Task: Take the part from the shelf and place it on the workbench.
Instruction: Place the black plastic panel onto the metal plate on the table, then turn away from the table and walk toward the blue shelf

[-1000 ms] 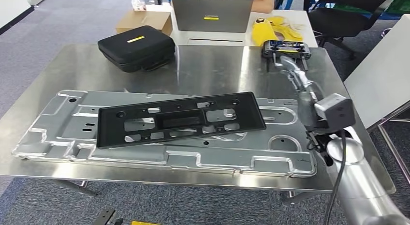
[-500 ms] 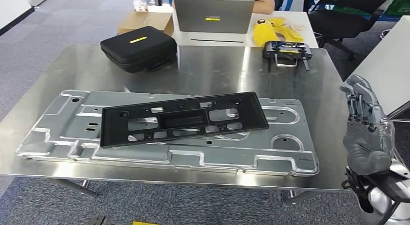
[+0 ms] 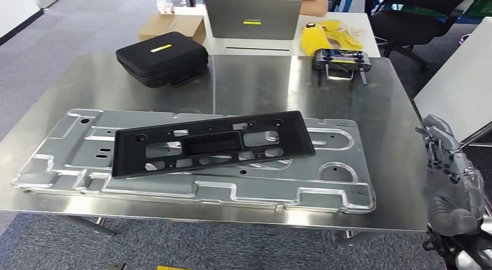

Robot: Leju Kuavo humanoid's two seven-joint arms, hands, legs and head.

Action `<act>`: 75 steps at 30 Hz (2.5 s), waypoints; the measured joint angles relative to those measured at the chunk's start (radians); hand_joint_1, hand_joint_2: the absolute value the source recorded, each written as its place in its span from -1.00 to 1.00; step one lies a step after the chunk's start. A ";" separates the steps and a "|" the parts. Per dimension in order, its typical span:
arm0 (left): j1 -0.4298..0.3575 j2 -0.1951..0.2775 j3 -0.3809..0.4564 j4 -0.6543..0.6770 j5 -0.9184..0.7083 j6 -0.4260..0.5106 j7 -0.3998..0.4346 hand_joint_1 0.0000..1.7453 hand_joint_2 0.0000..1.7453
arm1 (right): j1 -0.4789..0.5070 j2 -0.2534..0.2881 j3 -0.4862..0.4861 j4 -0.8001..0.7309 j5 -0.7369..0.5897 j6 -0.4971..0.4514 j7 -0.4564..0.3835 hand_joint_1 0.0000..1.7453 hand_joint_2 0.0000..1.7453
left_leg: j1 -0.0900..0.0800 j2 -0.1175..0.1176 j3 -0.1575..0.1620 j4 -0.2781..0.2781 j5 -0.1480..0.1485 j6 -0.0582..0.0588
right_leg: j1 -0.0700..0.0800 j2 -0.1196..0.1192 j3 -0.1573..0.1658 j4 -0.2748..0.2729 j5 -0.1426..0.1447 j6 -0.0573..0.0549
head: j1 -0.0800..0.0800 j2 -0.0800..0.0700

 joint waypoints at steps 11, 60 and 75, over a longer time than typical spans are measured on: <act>0.000 0.000 0.009 0.000 -0.001 0.000 0.001 -1.00 -1.00 | 0.019 0.006 0.008 -0.017 0.034 0.023 -0.023 -1.00 -1.00 | -0.008 0.000 -0.061 0.186 -0.085 0.009 | 0.020 -0.016 -0.030 -0.006 0.015 -0.054 | 0.000 0.000; -0.020 -0.003 0.008 0.000 -0.015 -0.007 0.002 -1.00 -1.00 | -0.065 0.022 0.040 0.046 0.008 0.027 0.032 -1.00 -1.00 | -0.030 0.023 -0.132 0.007 0.121 0.051 | 0.022 -0.003 0.143 -0.037 -0.047 -0.010 | 0.003 0.000; -0.006 0.000 0.010 0.000 -0.006 0.000 -0.004 -1.00 -1.00 | 0.040 0.042 0.038 0.045 0.000 0.036 0.014 -1.00 -1.00 | -0.007 0.005 0.014 0.028 0.024 0.003 | 0.017 -0.016 -0.002 -0.069 0.053 -0.032 | 0.000 0.000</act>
